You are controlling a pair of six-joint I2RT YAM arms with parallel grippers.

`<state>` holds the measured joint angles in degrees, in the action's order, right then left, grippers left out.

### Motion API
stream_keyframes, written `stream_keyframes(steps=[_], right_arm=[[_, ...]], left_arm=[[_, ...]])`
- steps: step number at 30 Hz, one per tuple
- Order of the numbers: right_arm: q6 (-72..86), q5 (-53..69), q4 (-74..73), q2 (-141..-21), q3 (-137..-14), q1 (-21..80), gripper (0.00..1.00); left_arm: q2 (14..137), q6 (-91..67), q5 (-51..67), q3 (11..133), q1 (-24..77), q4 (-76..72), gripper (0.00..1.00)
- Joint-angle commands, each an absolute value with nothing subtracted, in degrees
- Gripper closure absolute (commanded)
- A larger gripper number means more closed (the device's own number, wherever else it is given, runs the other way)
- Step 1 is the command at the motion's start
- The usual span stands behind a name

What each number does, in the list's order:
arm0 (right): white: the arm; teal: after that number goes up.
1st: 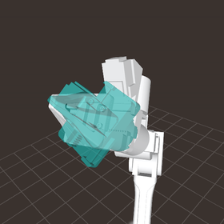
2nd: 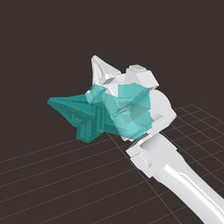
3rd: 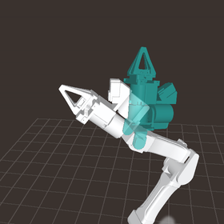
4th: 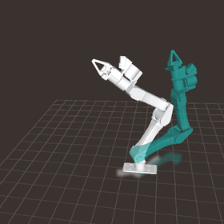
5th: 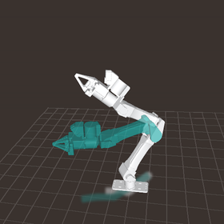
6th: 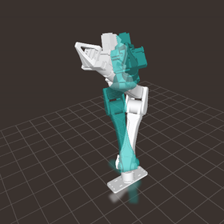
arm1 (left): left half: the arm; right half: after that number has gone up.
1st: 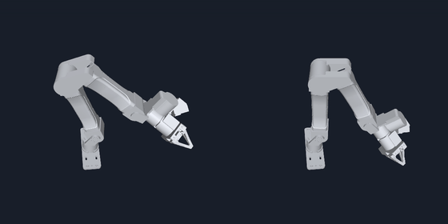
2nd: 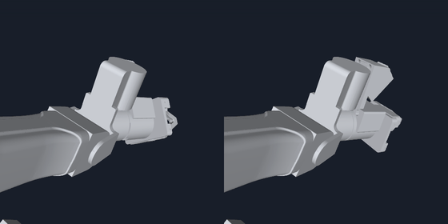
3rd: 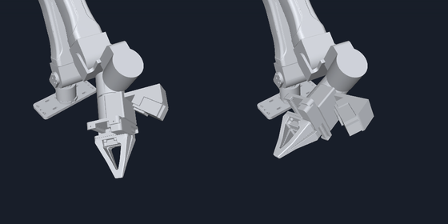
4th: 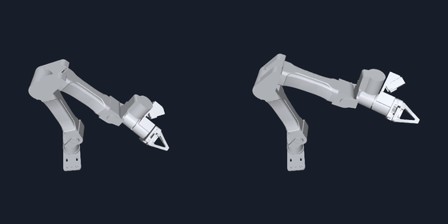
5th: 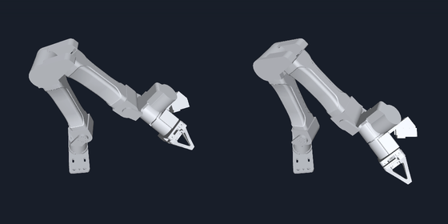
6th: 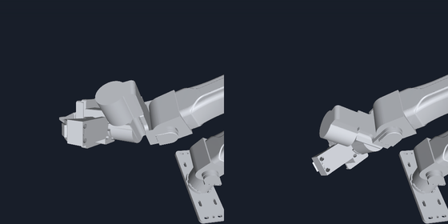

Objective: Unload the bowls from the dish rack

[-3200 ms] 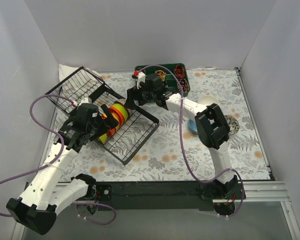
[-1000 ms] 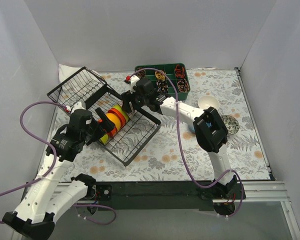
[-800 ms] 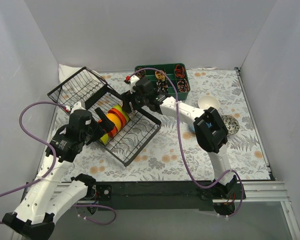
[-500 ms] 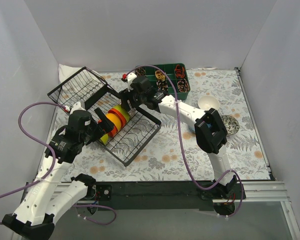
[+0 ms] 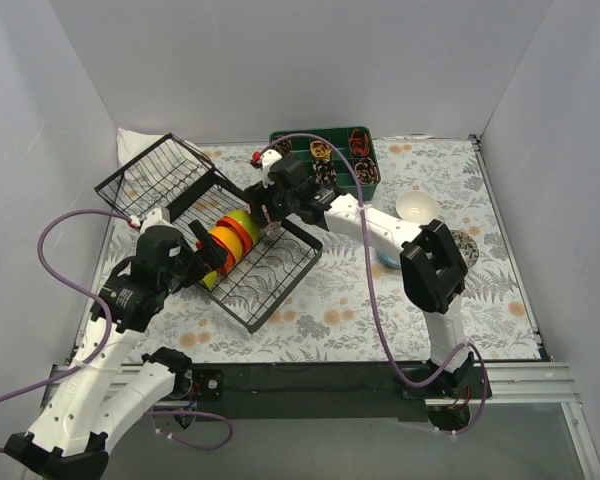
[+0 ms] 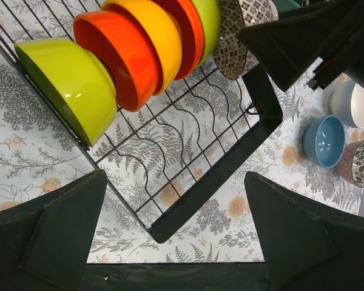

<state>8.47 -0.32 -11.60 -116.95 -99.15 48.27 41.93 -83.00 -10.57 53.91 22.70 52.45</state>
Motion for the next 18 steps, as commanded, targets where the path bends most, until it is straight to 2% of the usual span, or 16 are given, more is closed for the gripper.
stream_keyframes(steps=[1,11,18], right_arm=[[11.07,-5.27,-8.26,-108.29,-96.25,48.6,0.99],[16.34,-7.47,-8.26,-101.61,-88.86,48.6,0.99],[21.97,-2.64,-7.65,-95.81,-84.38,48.08,0.99]], left_arm=[[41.31,-81.39,-9.32,52.83,22.41,49.23,0.02],[41.75,-78.75,-4.84,49.66,22.5,41.76,0.02],[41.4,-77.43,-1.24,43.87,22.5,30.87,0.02]])
